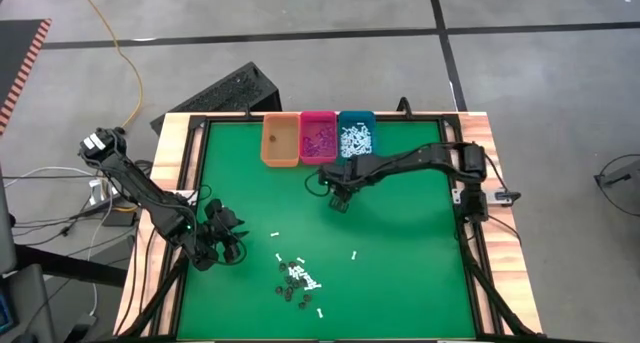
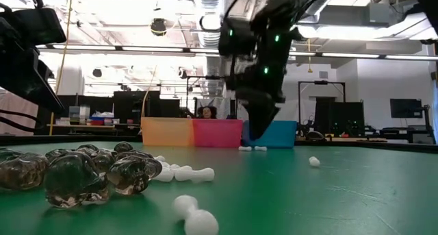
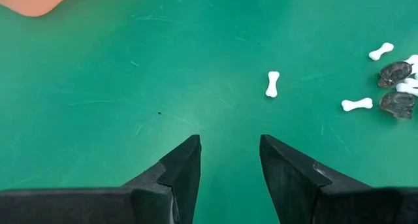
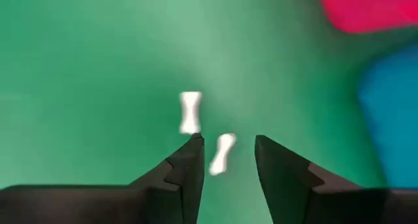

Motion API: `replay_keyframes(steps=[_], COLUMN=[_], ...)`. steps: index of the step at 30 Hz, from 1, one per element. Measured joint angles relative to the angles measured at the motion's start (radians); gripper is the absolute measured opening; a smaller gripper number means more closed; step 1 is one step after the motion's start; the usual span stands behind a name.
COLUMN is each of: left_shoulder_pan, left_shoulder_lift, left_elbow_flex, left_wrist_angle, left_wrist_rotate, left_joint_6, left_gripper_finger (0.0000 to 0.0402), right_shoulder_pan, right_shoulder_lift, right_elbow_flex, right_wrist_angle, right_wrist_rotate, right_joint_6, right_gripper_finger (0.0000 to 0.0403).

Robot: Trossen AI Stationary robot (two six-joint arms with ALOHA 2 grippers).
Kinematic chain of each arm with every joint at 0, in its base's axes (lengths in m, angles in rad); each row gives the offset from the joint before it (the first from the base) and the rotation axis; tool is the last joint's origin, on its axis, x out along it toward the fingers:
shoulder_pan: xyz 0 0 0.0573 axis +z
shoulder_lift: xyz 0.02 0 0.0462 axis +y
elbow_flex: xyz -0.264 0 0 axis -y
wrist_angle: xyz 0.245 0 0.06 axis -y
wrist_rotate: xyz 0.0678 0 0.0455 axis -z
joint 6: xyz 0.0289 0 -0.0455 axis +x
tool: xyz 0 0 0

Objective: Sort Halloween decoration
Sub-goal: Put the white bone toy into the blue bin

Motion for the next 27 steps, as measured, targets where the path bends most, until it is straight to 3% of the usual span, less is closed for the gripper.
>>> replay_keyframes(steps=[11, 23, 27], left_shoulder_pan=[-0.001, -0.001, -0.001], left_shoulder_lift=[0.0, 0.0, 0.0], left_elbow_flex=[0.0, 0.0, 0.0], left_wrist_angle=[0.0, -0.003, -0.003], left_wrist_rotate=[0.024, 0.022, 0.023], left_joint_6=[-0.004, -0.002, -0.004], left_gripper_finger=[0.0148, 0.0148, 0.0148], right_shoulder_pan=[-0.062, -0.046, -0.045], right_shoulder_lift=[0.086, 0.079, 0.079], right_elbow_flex=[0.005, 0.002, 0.002], right_wrist_angle=[-0.009, -0.018, -0.02], right_wrist_rotate=[-0.096, -0.086, -0.086], right_joint_6=[-0.023, -0.018, -0.018], right_gripper_finger=[0.0157, 0.0017, 0.0022])
